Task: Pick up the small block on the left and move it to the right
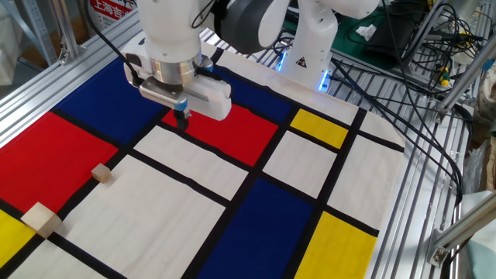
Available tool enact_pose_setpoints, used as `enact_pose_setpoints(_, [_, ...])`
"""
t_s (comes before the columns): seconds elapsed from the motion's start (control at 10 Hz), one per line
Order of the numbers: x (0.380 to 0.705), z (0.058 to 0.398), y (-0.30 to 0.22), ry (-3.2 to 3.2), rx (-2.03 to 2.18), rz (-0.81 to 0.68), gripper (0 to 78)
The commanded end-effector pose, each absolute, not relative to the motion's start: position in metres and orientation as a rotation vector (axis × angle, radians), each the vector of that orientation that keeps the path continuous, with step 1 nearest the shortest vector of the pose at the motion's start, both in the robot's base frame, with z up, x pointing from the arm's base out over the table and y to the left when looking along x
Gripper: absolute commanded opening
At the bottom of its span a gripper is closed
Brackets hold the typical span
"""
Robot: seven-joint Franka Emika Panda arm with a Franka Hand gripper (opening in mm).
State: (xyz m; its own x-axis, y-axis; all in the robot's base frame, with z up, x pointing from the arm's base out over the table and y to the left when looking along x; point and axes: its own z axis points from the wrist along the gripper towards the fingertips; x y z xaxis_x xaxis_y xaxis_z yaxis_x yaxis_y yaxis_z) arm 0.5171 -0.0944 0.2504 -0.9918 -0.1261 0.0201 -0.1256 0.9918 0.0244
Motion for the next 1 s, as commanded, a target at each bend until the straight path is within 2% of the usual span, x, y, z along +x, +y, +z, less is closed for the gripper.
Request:
enact_pose_setpoints(0.1, [0.5048, 0.2414, -0.0858, -3.121, 0.194, 0.002, 0.0])
enact_pose_setpoints(0.3, [0.4961, 0.2348, -0.0806, -3.125, 0.187, -0.001, 0.0])
enact_pose_setpoints(1.0, [0.4961, 0.2348, -0.0806, -3.075, 0.183, 0.001, 0.0])
